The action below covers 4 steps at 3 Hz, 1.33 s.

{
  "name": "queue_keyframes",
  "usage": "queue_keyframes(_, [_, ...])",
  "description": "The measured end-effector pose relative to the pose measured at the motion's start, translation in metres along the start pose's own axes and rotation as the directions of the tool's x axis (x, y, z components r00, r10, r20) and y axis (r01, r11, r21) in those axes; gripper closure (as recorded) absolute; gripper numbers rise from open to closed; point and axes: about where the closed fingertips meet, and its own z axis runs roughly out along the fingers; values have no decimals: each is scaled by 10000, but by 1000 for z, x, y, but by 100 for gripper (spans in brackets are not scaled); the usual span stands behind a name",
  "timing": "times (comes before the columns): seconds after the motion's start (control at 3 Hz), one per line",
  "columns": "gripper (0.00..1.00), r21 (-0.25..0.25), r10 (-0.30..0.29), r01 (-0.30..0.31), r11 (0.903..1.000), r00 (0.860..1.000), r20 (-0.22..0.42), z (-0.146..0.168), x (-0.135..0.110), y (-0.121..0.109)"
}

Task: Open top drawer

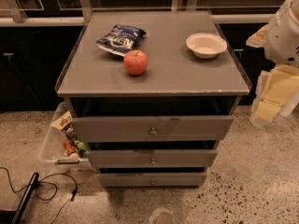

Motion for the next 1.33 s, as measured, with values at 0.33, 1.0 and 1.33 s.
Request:
queue_keyframes(0.33, [0,0,0,0,10000,10000,0,0,0,0])
queue_keyframes(1.0, [0,-726,-187,220,9971,9988,457,54,12,22])
queue_keyframes(1.33, [0,-970,-582,717,9927,9892,1347,105,26,51])
